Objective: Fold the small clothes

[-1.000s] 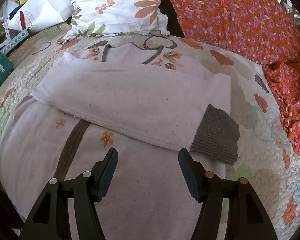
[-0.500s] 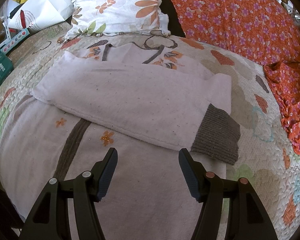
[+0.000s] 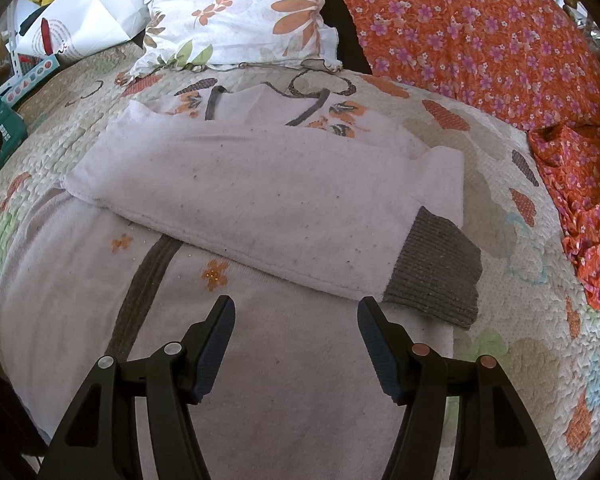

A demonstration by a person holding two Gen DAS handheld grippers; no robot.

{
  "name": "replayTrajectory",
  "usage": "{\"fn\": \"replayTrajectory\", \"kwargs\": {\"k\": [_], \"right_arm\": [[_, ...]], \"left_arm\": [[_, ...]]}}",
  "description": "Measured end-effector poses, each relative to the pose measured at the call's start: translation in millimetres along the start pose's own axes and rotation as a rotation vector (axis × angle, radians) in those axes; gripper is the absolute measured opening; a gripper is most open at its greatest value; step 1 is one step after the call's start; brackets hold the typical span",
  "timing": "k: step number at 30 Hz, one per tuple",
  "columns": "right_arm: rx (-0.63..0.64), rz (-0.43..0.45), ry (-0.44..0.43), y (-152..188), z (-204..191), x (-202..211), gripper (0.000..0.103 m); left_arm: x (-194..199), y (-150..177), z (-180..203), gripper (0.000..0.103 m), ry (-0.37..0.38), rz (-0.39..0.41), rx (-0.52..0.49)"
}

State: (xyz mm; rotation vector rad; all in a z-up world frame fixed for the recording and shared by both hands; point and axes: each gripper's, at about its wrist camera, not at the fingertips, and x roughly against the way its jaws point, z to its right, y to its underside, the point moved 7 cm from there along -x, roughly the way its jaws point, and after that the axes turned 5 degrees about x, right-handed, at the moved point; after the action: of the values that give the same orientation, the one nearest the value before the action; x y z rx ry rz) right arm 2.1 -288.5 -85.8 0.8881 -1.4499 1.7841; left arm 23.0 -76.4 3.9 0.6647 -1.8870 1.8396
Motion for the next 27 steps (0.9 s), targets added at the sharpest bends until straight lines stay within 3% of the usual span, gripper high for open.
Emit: {"fn": "replayTrajectory", "kwargs": {"k": [27], "right_arm": [[0.016, -0.004, 0.007, 3.7, -1.5, -3.9, 0.069]], "left_arm": [[-7.0, 8.5, -8.2, 0.088, 0.004, -0.037, 0.007]]}}
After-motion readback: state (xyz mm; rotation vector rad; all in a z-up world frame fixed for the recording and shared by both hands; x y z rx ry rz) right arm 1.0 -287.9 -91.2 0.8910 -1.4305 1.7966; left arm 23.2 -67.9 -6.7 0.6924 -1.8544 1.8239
